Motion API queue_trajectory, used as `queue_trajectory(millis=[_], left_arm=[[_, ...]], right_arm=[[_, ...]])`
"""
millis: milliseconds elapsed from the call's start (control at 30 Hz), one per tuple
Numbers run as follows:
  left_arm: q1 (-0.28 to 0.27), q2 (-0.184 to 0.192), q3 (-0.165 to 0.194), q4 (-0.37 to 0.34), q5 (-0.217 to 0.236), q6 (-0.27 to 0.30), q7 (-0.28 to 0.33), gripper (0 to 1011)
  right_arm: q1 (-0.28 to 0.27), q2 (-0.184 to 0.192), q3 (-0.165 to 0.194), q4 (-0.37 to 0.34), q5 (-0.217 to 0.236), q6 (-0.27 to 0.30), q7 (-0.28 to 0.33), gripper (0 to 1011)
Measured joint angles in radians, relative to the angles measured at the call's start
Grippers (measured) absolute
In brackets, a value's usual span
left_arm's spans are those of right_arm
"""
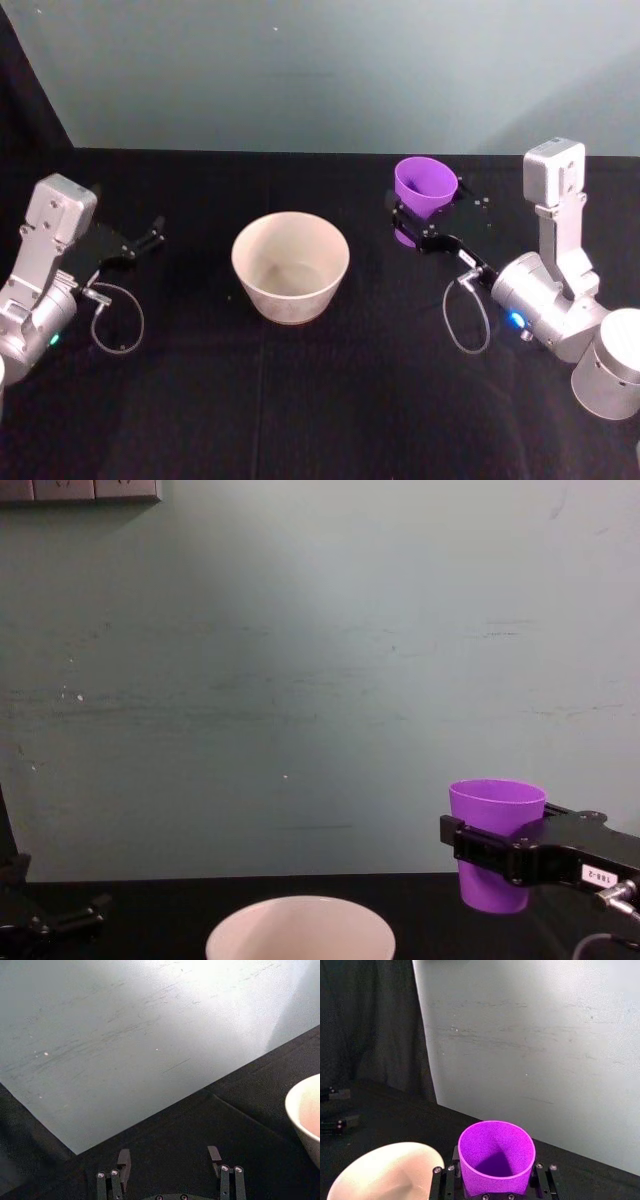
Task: Pick up the cup and pour the mung beans from the cup into the bowl.
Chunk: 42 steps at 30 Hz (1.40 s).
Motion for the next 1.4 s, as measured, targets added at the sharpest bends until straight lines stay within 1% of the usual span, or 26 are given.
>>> queue_trajectory(millis=[1400], left_arm=[[0.0,0.0,0.0,0.0,0.0,0.0,0.0,1000]], right_arm=[[0.0,0.0,0.0,0.0,0.0,0.0,0.0,724]])
